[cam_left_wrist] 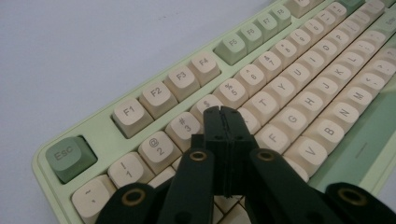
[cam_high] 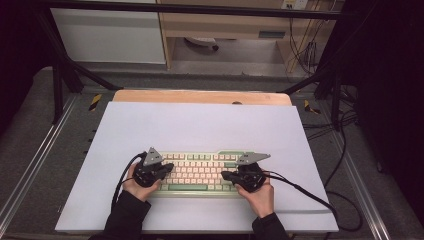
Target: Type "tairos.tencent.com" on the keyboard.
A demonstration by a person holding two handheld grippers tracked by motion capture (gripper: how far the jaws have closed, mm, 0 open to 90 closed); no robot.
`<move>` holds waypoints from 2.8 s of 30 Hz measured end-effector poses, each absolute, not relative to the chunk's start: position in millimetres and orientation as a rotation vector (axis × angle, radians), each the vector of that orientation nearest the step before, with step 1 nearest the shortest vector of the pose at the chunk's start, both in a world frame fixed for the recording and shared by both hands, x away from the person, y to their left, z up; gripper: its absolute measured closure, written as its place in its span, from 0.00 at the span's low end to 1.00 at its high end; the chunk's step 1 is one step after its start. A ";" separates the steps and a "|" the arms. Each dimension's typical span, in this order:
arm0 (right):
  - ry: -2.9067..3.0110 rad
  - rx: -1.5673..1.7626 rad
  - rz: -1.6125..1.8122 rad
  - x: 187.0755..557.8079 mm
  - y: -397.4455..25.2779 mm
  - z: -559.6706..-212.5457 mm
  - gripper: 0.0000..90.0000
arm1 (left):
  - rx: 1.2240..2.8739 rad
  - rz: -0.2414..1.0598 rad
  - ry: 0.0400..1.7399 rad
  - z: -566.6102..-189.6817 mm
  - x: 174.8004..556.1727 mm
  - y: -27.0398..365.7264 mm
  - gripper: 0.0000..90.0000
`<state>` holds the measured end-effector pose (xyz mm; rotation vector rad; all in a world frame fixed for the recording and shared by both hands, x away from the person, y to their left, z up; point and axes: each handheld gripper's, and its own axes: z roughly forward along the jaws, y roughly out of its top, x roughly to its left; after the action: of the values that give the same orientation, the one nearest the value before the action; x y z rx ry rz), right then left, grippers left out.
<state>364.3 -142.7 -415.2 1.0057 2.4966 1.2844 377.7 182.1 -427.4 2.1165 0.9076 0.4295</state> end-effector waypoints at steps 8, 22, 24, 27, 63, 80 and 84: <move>2.497 1.004 1.285 364.3 -142.9 -415.0 1.00 | 2.120 0.428 0.898 -428.0 377.5 180.9 1.00; 2.498 1.007 1.284 364.2 -142.8 -415.0 1.00 | 2.129 0.423 0.894 -430.4 377.4 179.4 1.00; 2.497 1.004 1.284 364.3 -142.9 -414.9 1.00 | 2.118 0.423 0.890 -428.5 376.5 179.9 1.00; 2.494 1.004 1.288 364.1 -143.1 -414.6 1.00 | 2.115 0.416 0.885 -426.4 374.9 179.8 1.00; 2.498 0.981 1.334 362.9 -131.7 -407.9 1.00 | 2.103 0.409 0.895 -420.0 355.2 213.6 1.00; 2.566 0.926 1.342 363.5 -91.4 -410.3 1.00 | 2.099 0.401 0.898 -422.3 356.1 217.9 1.00; 2.582 0.904 1.347 364.1 -80.2 -412.2 1.00 | 2.099 0.401 0.896 -422.3 356.0 218.0 1.00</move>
<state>364.1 -80.2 -412.2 0.9039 2.5816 1.3470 356.0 218.0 -422.3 2.0987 0.8959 0.4007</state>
